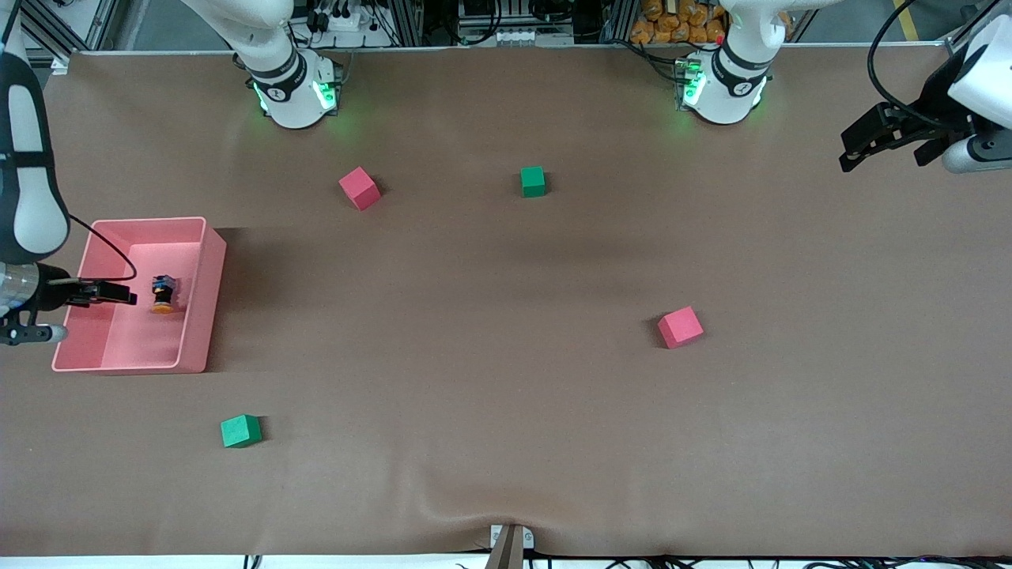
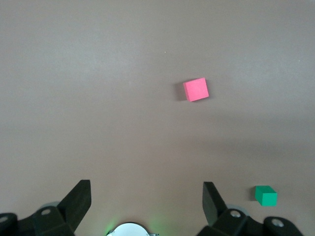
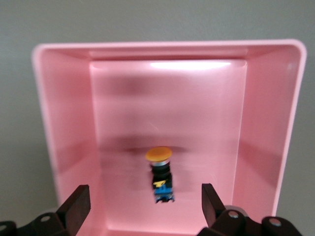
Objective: Place and upright button with both arms
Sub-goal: 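Grasp the yellow button by its blue base with the right gripper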
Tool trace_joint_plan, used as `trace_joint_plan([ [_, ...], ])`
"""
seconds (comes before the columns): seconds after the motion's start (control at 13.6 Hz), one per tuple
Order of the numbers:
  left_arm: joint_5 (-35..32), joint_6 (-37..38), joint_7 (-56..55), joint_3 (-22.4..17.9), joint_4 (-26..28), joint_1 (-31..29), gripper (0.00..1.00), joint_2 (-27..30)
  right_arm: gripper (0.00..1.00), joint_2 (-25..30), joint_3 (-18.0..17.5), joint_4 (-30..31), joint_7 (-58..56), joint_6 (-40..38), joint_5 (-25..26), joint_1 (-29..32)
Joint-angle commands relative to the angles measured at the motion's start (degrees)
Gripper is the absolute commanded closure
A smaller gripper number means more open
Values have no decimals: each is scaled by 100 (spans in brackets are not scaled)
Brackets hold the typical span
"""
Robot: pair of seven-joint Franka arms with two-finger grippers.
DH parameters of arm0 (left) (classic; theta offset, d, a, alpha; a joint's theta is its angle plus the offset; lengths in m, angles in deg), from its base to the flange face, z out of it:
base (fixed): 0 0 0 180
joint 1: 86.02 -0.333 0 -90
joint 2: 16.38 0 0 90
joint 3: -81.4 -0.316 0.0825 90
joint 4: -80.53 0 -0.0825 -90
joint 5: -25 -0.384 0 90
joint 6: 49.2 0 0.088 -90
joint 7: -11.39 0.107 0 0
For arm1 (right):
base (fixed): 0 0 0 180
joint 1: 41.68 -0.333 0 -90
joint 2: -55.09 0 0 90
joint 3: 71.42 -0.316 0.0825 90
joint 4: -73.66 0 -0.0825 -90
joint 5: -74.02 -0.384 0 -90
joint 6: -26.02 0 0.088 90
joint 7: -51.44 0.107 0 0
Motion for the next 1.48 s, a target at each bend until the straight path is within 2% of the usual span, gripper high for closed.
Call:
trace_joint_plan([
  [0.0,-11,62,1,21,-19,-12,0,3,0,-54,-106,574,-189,779,88,140],
  [0.15,-11,62,-16,21,-19,-3,0,3,0,-107,-106,927,-285,1395,88,148],
  [0.37,-11,62,-43,21,-10,6,0,3,0,-414,-106,937,-645,1739,97,157],
  [0.74,-11,62,-43,21,-18,6,0,3,2,-696,-106,963,-734,1881,88,236],
  [0.89,-2,62,-25,21,-36,-3,0,3,41,-766,-115,963,-743,1969,88,262],
  [0.96,-2,54,-25,21,-27,-3,0,3,52,-784,-106,963,-743,1978,88,263],
  [1.11,42,54,-42,21,-36,6,0,3,87,-793,-115,928,-752,1978,88,280],
  [1.18,51,45,-43,21,-45,-3,0,3,100,-793,-115,911,-752,1943,88,280],
  [1.4,42,62,28,21,-36,-3,0,12,100,-732,-115,762,-734,1829,97,271],
])
